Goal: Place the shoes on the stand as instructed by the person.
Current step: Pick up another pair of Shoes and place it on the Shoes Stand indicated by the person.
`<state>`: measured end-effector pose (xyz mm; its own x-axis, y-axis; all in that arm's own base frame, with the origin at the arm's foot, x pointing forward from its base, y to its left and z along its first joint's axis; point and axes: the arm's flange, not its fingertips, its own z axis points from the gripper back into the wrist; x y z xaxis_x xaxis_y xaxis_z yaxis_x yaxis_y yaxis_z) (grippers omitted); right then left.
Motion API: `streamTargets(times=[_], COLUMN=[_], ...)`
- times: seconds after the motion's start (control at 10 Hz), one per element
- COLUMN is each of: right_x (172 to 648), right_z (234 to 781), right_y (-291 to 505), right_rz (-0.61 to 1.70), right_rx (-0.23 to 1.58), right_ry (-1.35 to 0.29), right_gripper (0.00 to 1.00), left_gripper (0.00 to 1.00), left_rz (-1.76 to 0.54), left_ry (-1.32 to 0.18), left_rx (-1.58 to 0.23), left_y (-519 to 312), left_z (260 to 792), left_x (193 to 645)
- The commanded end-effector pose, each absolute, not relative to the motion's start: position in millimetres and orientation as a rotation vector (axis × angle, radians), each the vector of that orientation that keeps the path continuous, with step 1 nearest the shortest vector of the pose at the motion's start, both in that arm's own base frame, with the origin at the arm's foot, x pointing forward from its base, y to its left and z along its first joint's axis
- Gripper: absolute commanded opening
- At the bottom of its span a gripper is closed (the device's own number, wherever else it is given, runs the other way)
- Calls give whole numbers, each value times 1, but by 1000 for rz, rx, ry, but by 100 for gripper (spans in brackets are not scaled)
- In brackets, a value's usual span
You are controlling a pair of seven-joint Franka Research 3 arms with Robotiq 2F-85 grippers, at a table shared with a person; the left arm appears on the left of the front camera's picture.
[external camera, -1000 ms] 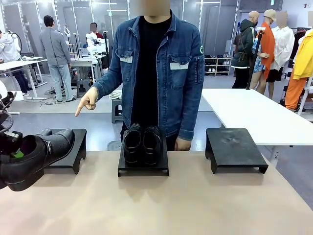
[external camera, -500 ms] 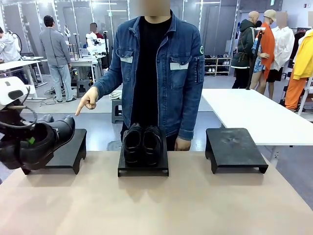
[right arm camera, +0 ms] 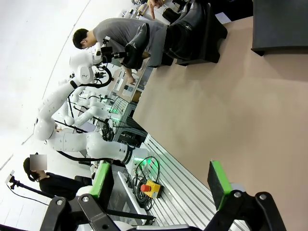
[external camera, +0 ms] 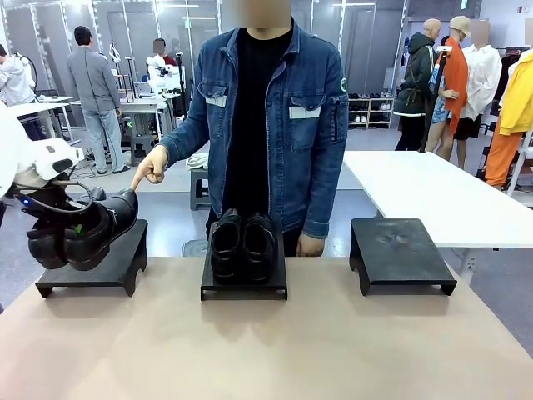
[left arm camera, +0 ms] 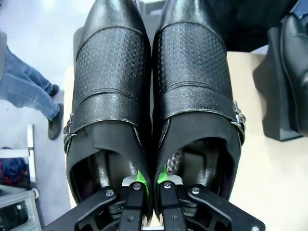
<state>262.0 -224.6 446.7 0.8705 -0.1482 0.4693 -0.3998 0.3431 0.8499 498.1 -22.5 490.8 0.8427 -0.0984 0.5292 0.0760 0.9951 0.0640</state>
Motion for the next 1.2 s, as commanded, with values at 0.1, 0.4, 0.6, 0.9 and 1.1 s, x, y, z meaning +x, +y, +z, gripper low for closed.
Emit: streamTargets(times=[0.1,0.4,0.6,0.9,1.1], right_x=[261,261,261,261,261], right_z=[448,448,448,448,448], right_y=[-226,-226,-226,-226,-226], right_rz=[189,189,189,189,189], right_rx=[1230,1230,1230,1230,1230], right_ry=[-533,-533,-533,-533,-533], right_gripper=[100,100,100,100,100], left_gripper=[7,7,7,7,7], left_rz=[-85,-62,-48,-46,-54], left_ry=[-660,-663,-672,-684,-677], left_rx=[65,48,49,39,33], left_y=[-12,-1,6,16,17], left_z=[479,454,440,422,416], left_x=[536,560,568,575,576])
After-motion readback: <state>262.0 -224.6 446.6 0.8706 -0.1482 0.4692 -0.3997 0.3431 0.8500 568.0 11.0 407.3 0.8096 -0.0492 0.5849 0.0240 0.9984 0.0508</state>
